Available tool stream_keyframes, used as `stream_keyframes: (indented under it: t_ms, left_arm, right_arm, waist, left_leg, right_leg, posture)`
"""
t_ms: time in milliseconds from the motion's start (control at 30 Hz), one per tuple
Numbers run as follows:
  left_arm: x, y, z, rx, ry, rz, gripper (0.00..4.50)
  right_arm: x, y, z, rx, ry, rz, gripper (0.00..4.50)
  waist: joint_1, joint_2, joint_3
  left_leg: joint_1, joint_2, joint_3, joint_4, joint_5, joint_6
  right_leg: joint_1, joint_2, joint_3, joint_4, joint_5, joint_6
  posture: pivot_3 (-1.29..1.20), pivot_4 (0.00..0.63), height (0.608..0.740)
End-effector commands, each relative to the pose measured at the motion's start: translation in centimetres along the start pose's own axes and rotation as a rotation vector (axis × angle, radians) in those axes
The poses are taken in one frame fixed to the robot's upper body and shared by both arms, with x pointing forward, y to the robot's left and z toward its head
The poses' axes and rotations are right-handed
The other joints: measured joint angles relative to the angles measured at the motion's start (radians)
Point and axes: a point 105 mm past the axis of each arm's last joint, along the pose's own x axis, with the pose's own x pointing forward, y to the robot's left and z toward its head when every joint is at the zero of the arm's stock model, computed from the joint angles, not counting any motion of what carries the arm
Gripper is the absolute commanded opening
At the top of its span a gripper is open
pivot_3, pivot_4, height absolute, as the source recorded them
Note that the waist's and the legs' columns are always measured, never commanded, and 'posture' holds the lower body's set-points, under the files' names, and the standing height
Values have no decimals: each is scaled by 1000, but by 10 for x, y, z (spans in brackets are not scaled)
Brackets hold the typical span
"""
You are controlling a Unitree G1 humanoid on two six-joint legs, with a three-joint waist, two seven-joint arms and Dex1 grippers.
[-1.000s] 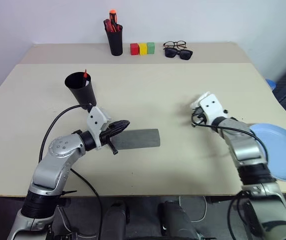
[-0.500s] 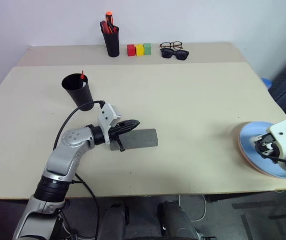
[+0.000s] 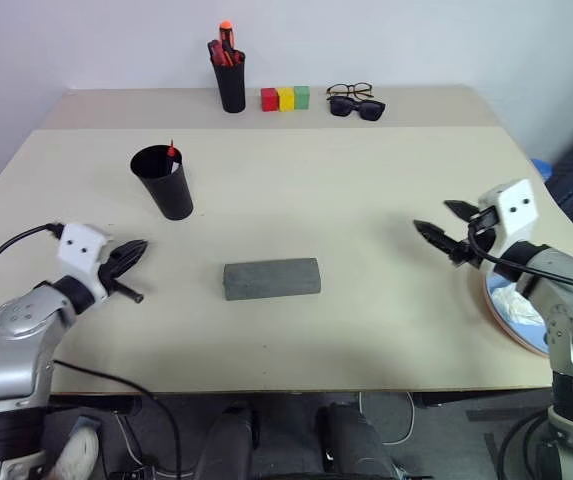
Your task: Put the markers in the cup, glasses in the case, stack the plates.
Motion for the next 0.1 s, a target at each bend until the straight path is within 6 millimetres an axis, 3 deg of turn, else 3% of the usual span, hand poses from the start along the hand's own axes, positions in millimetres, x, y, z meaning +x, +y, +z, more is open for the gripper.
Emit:
stream_keyframes:
  t_ms: [33,100]
  left_arm:
    - [-14,6,19,46,-65,56,0]
    - [-19,4,19,44,-66,77,0]
  right_arm:
    - [8,16,5,-1,-32,125,3306]
    - [15,21,4,-5,-33,163,3306]
  waist:
    - [3,0,0]
    - [1,0,0]
  left_leg:
    - [0,0,0,0,0,0]
    - [0,0,0,0,0,0]
  right_leg:
    - [0,-1,0,0,0,0]
    - [0,-1,0,0,0,0]
  posture:
    - [0,150,740]
    - [0,150,740]
